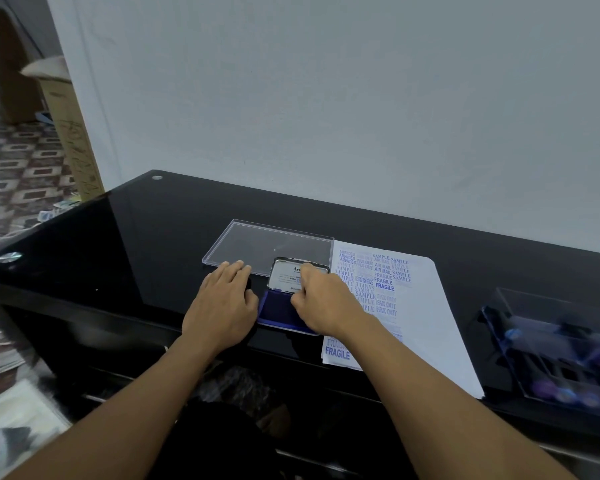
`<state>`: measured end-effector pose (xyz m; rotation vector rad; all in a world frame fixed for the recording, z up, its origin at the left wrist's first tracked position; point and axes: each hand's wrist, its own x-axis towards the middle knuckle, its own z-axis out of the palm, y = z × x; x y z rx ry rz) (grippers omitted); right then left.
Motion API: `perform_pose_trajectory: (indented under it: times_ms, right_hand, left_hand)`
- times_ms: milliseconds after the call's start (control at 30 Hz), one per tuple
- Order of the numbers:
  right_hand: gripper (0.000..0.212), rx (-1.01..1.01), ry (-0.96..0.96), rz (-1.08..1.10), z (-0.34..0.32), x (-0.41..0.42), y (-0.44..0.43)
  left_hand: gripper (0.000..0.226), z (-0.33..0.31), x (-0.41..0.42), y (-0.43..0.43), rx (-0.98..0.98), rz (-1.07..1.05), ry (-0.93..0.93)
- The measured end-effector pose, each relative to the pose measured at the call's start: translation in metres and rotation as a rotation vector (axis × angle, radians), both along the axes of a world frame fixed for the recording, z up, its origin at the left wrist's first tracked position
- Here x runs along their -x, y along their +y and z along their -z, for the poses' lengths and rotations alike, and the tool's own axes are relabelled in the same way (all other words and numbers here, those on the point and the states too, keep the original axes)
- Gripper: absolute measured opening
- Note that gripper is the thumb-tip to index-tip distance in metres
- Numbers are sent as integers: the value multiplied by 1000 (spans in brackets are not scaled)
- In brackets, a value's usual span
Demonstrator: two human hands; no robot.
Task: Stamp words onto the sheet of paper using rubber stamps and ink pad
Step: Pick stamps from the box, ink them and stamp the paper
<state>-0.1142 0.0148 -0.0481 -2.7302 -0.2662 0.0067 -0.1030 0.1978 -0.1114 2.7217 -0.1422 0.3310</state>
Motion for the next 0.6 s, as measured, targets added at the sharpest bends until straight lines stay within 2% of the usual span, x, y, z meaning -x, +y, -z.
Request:
perform_pose_trajectory:
  times_ms: [133, 367, 600]
  right_hand:
    - [18, -35, 23, 11, -2, -2, -2]
    - [17, 37, -11, 2, 2, 1, 2]
    - [19, -26, 13, 27, -2, -2, -1]
  left_hand:
    - [55, 0, 0, 0, 6, 4, -5]
    - [55, 0, 0, 0, 8, 2, -7]
    - [56, 0, 0, 1, -3, 6, 0]
